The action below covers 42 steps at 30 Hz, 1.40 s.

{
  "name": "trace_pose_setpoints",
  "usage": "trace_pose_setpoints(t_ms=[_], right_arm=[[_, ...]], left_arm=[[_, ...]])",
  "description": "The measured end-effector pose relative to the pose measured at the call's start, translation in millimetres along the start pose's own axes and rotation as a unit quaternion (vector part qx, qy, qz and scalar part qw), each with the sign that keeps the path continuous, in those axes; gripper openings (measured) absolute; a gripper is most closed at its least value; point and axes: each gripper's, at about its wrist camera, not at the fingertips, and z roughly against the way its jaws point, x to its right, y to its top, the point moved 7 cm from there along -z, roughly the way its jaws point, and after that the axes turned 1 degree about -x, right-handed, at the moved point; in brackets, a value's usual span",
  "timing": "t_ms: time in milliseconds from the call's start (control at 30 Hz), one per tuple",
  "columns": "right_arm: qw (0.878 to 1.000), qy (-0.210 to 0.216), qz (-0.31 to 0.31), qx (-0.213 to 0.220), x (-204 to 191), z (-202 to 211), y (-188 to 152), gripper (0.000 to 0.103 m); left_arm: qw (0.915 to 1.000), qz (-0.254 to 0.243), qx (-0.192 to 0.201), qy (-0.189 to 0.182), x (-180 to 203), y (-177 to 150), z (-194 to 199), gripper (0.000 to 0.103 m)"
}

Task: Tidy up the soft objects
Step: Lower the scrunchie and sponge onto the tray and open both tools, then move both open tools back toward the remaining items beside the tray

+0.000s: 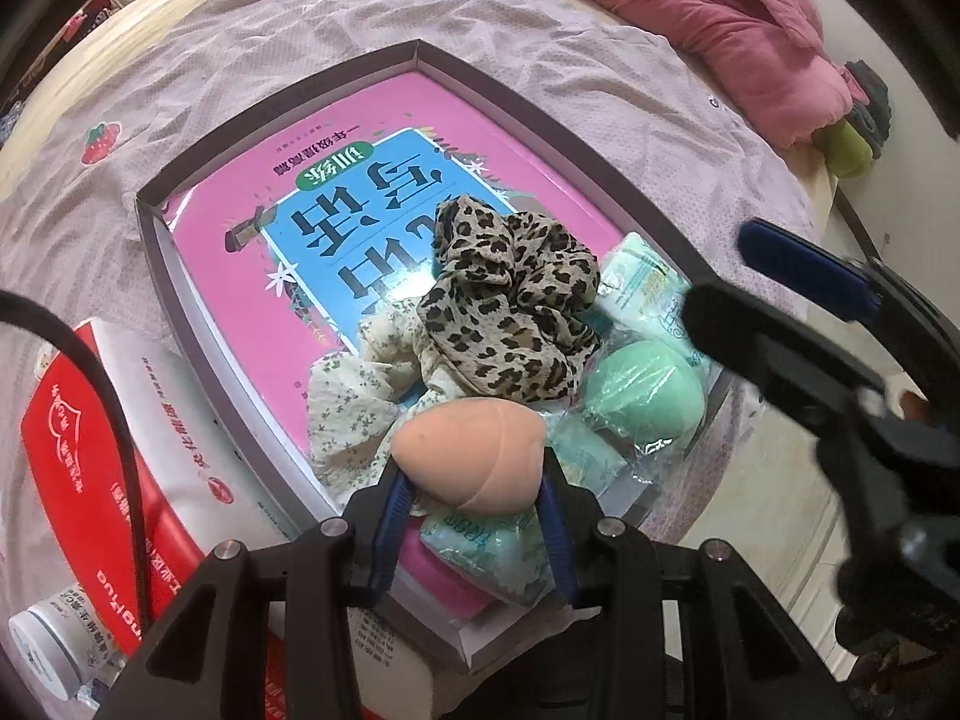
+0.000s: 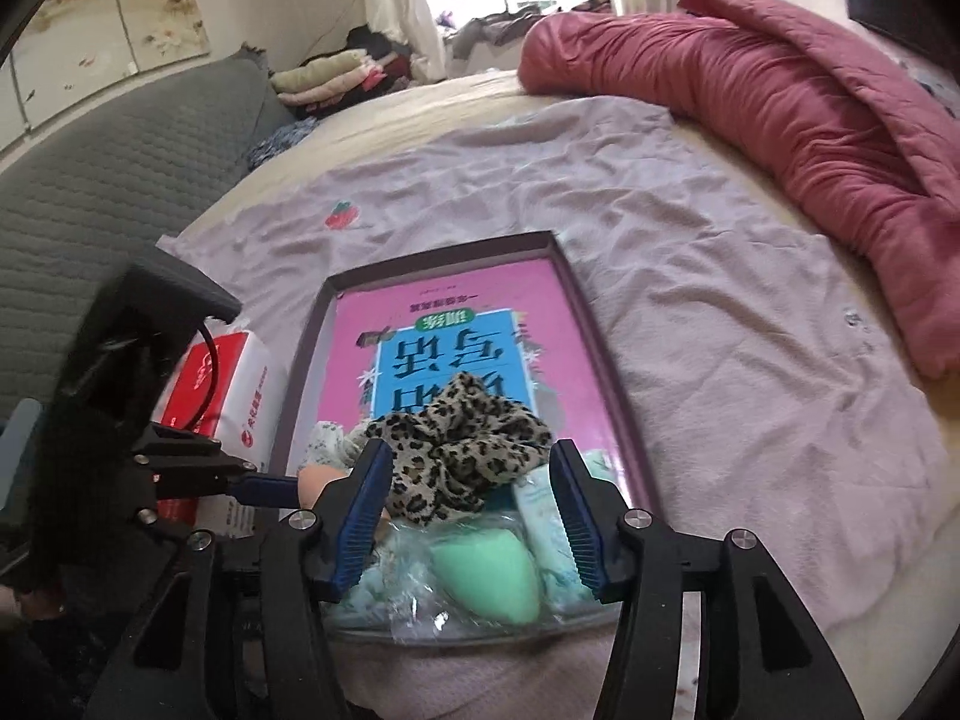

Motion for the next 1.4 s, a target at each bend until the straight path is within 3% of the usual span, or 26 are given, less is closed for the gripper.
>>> trace_pose_setpoints(t_ms=[300,500,633,1300,1400], right_arm=[[0.999,-0.024,-0.02,0.009,11.3,16.9,-11.9,0.059],[0.999,-0.031,-0.023,0.01,12.2,19.2,-14.1,0.062],[0.999,-0.034,-0.023,0.015,10.5,23.8,-13.4,0.062],[0.997,-0.048,-0.032,0.047,12.1,53.1,-2.4,0.064],[0.997,-0.051,-0.028,0.05,9.4,55.6,-0.8,0.064]], left_arm=[[0.9996,-0.008,-0.007,0.027,3.1,-2.4,-6.6,0.042],[0.9995,-0.01,-0.002,0.03,5.4,-2.7,-2.5,0.053],[0.9993,-0.012,0.004,0.035,6.9,-2.2,1.7,0.069],[0.9987,0.016,0.047,-0.001,-1.2,1.2,39.9,0.07],[0.9984,0.019,0.053,-0.003,-2.6,0.4,47.1,0.074]])
